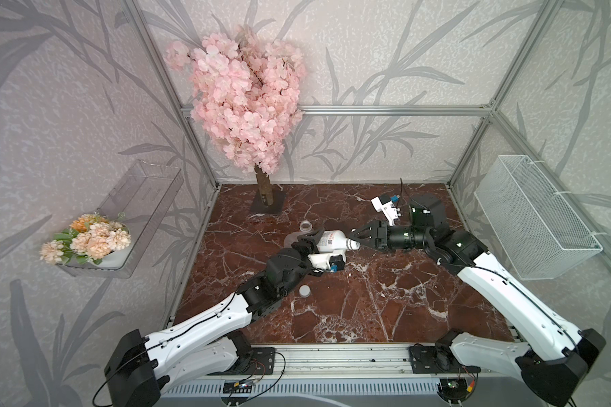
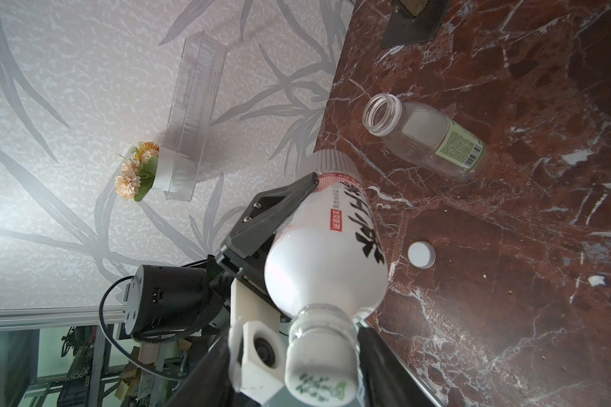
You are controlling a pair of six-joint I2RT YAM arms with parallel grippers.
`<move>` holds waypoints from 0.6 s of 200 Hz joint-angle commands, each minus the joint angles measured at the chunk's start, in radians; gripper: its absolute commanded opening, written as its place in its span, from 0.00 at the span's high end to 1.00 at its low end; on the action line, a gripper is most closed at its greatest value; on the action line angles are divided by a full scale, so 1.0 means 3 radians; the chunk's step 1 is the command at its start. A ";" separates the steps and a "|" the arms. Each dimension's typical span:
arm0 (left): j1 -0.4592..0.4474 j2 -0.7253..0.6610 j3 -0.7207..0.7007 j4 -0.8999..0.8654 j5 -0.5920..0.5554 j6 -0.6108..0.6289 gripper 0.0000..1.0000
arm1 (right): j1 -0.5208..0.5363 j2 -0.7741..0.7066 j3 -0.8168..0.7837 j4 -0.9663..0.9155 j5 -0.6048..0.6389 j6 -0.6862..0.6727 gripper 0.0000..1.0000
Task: Screw on the bottle caps
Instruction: Screw the bottle cap onto the plastic bottle.
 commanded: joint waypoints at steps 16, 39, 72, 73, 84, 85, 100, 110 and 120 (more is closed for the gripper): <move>0.0011 -0.0055 -0.0016 -0.0360 0.0164 -0.0253 0.39 | -0.0136 -0.0236 0.0221 -0.0121 -0.0050 -0.0541 0.42; 0.0057 -0.0093 0.0080 -0.0580 0.0479 -0.0409 0.39 | -0.0133 -0.0376 0.0382 -0.0604 -0.0020 -0.1511 0.42; 0.0095 -0.0049 0.0376 -0.1005 0.1011 -0.0622 0.39 | 0.0038 -0.0709 0.0309 -0.1274 0.0232 -0.3126 0.41; 0.0095 -0.0044 0.0386 -0.1022 0.1028 -0.0627 0.39 | 0.0043 -0.0713 0.0303 -0.1288 0.0246 -0.3160 0.41; 0.0095 -0.0006 0.0494 -0.1158 0.1184 -0.0684 0.39 | 0.0059 -0.0780 0.0282 -0.1427 0.0310 -0.3498 0.40; 0.0095 -0.0005 0.0506 -0.1171 0.1199 -0.0691 0.39 | 0.0059 -0.0785 0.0282 -0.1434 0.0310 -0.3525 0.40; 0.0095 0.0024 0.0601 -0.1260 0.1394 -0.0765 0.39 | 0.0077 -0.0799 0.0311 -0.1596 0.0292 -0.3833 0.40; 0.0095 0.0039 0.0647 -0.1298 0.1517 -0.0789 0.39 | 0.0114 -0.0794 0.0337 -0.1643 0.0338 -0.3964 0.40; 0.0095 0.0069 0.0704 -0.1363 0.1602 -0.0803 0.40 | 0.0165 -0.0785 0.0358 -0.1665 0.0438 -0.4074 0.40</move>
